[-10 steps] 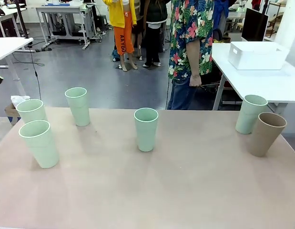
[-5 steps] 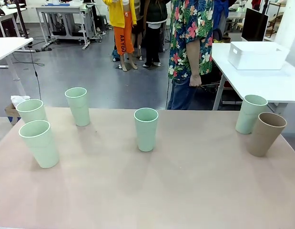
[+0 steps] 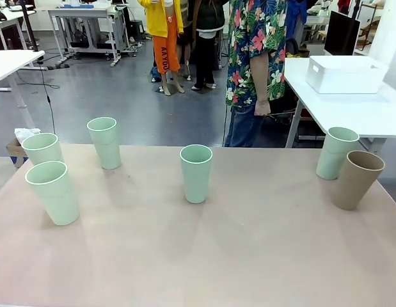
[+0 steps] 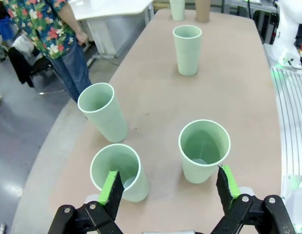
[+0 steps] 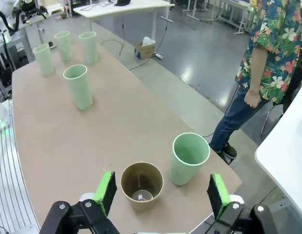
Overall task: Stack the cups and store them in the basket.
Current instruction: Pick up two Reusable plastic cups , one in each hand.
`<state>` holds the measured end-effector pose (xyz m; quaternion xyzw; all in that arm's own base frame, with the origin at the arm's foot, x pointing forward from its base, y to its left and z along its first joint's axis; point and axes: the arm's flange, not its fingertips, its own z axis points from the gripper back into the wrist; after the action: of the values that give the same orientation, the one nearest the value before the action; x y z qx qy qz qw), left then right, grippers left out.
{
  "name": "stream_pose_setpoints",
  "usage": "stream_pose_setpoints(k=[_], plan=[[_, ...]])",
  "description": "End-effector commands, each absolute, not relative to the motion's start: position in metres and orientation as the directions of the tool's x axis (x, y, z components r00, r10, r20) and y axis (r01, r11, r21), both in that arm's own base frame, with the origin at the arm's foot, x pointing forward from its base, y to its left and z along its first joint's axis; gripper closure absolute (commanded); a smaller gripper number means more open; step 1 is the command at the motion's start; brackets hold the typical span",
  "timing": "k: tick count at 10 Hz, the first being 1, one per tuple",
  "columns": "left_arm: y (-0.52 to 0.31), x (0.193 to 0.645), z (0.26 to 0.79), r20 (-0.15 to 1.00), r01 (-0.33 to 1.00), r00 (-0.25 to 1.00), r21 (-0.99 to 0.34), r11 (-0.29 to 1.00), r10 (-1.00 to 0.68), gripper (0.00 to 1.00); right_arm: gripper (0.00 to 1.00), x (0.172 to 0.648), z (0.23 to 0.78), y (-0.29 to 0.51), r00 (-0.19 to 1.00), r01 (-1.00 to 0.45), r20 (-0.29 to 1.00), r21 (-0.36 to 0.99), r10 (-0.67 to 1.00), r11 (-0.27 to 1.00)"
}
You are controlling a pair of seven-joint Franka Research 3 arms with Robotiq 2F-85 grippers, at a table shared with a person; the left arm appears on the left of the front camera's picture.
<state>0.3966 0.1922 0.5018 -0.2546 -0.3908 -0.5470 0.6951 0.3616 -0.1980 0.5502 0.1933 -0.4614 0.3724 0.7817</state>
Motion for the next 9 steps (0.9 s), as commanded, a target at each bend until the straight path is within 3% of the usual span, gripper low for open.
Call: stream_pose_setpoints(k=[1,9], plan=[[0.1916,0.3962,0.5018,0.822,0.961,0.09,0.077,0.266,-0.562,0.0,0.0,0.3591,0.5519,-0.1992,0.289,-0.76,0.867,-0.05,0.406,0.648],[0.1916,0.3962,0.5018,0.822,0.961,0.09,0.077,0.266,-0.562,0.0,0.0,0.3591,0.5519,-0.1992,0.289,-0.76,0.867,-0.05,0.406,0.648]])
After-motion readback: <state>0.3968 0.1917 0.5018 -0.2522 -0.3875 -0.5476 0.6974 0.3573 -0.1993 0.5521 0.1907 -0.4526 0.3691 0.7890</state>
